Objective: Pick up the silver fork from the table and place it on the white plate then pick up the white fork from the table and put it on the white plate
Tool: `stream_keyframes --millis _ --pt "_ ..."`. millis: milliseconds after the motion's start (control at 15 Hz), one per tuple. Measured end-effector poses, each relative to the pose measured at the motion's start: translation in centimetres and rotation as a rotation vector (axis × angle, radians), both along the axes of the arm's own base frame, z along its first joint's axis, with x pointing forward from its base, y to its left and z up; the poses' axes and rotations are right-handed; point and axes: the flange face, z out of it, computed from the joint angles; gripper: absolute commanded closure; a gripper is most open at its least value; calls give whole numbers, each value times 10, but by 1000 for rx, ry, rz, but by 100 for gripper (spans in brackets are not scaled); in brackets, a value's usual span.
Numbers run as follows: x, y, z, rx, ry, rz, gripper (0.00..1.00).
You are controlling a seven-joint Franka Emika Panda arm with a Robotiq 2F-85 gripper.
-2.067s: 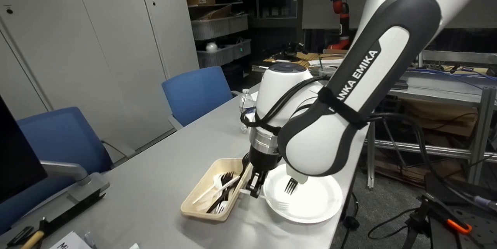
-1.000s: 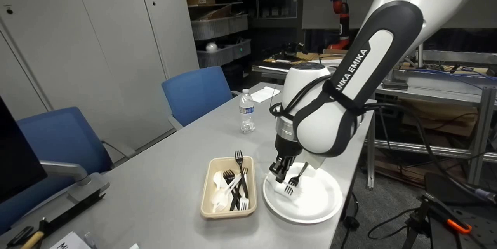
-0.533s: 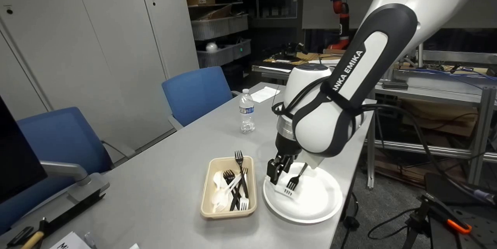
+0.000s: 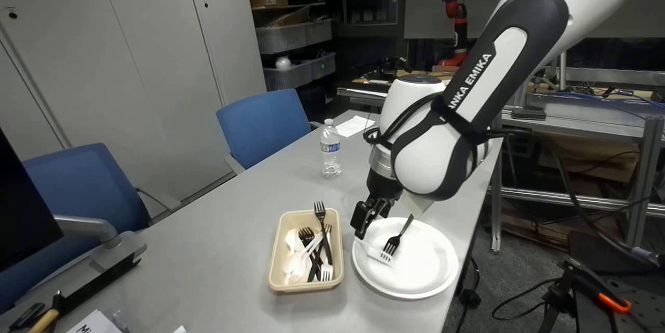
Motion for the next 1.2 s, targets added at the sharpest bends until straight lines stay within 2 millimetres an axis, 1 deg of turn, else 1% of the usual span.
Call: stream_keyframes --millis 200,467,667,867,1200 --pt "-4 0 18 -2 -23 -1 0" --pt "-16 0 50 -5 -48 1 0" --pt "-29 3 73 10 -49 -12 0" --pt "-44 10 94 46 -51 -29 0" --pt "-71 18 120 103 -61 -15 0"
